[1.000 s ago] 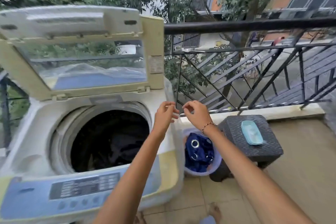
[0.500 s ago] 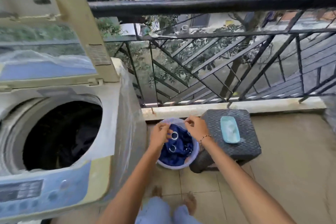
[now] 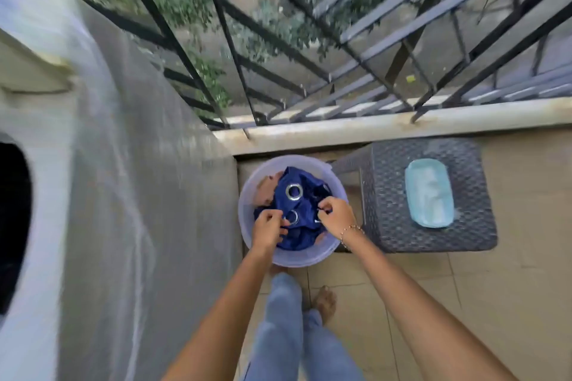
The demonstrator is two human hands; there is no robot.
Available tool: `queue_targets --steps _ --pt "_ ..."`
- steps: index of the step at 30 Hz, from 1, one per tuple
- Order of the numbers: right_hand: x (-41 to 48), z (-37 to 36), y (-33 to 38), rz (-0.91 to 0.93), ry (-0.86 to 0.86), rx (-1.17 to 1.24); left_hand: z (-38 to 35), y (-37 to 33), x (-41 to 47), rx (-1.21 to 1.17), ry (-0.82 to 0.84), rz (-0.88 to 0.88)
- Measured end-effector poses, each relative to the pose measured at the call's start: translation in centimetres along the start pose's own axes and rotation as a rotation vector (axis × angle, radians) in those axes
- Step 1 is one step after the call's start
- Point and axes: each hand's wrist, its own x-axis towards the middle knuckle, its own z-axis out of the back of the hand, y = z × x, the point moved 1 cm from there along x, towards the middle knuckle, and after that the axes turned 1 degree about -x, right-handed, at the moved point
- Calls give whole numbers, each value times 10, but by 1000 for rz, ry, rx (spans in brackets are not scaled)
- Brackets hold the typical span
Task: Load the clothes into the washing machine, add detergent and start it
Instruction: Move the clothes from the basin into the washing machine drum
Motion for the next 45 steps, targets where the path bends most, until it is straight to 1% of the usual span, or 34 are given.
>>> queue_targets --steps 3,7,9,12,15,17,19,22,24,26,28,31,35,37,38,39,40,41,42,43,44,45 --pt "60 -37 -27 -20 56 -127 -5 29 56 18 -21 46" --pt "126 -71 -48 74 73 -320 -6 60 112 41 -21 110" --pt "157 -83 -53 131 86 -364 -5 74 135 51 -18 141" --pt "197 -96 -57 170 129 -378 -2 90 157 40 -13 182" --pt "222 -109 -64 54 197 -285 2 102 171 27 -30 233" --pt "230 -123 -70 -11 199 -198 4 110 179 4 -55 258" --pt "231 -139 -75 -73 160 -185 5 116 185 -26 -76 285" --pt "227 -160 -80 -130 29 -230 3 121 188 -42 -65 322" --pt "219 -164 -80 -164 -29 -164 2 118 187 -43 -33 332" --pt "207 -161 -77 -121 -54 -91 -2 113 185 -57 25 359" --pt "188 -155 -72 -29 -81 -14 -7 109 183 -98 95 395" --pt "154 -152 -71 72 -34 52 -19 101 183 -207 123 409" --pt "113 -164 -72 252 42 -52 -37 97 186 -375 124 455" --pt "97 -170 -67 333 165 -131 -39 102 191 -390 13 414" --pt "92 -171 -65 362 231 -119 -36 105 192 -369 -61 388" --pt "91 -168 -63 365 269 -49 -32 107 192 -336 -113 363" --pt "92 -164 -63 345 258 61 -27 110 192 -301 -135 347" --pt "97 -158 -64 290 186 177 -22 112 191 -268 -128 342" --pt "105 -152 -69 204 74 284 -19 114 189 -242 -104 343" --pt "114 -146 -74 89 -32 355 -16 114 186 -220 -74 344" --pt "123 -143 -81 -34 -99 391 -15 114 183 -199 -41 347" --pt "133 -141 -87 -155 -100 379 -14 112 179 -181 -4 352"
